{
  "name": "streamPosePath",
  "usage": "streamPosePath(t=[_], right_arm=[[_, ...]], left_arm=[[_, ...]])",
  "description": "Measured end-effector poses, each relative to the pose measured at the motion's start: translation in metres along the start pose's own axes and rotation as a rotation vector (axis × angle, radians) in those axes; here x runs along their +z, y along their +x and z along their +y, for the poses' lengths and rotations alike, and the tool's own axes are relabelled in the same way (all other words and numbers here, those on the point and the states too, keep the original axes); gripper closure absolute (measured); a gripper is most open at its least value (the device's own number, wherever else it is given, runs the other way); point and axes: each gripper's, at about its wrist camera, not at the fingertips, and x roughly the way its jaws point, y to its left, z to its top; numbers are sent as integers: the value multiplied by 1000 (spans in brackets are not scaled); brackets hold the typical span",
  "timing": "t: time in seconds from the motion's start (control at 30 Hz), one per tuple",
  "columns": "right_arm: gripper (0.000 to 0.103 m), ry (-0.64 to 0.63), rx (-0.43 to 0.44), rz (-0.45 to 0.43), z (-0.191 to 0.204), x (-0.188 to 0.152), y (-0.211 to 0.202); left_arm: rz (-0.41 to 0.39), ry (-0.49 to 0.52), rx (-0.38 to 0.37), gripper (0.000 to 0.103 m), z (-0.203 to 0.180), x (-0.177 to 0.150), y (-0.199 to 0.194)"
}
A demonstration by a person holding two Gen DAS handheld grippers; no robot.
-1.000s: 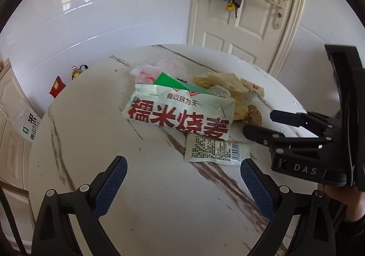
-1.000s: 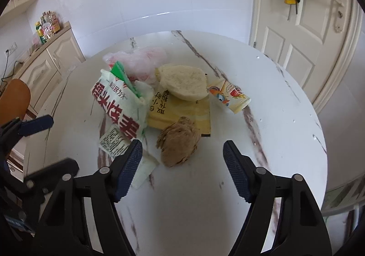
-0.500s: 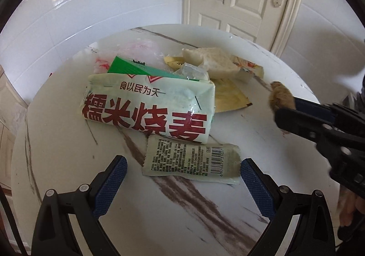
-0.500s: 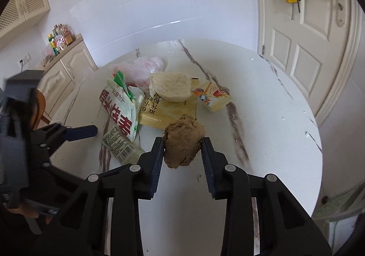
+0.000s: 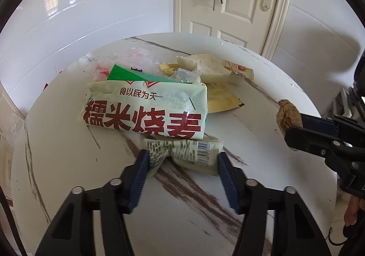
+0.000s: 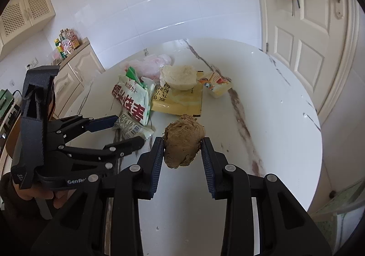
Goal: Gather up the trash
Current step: 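Grasp the barcode wrapper strip with the left gripper while the right gripper holds the lump, then carry the strip and brown lump to the blue bin and open both grippers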
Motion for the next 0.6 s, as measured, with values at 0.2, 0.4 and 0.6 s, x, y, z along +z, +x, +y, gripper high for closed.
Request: streamPosePath(t=[0.2,0.4,0.6], right_arm=[[71,13,-2,-7,6,-12,-14],[71,17,0,-23,12,-23,-31],[71,23,-1,-51,13,-33,-50]], left_arm=[[4,-27,-24,101,0,-12,-18],[0,-75,-80,102,2,-23,-34],[-43,-67,-163,102,-9,-27,-65]])
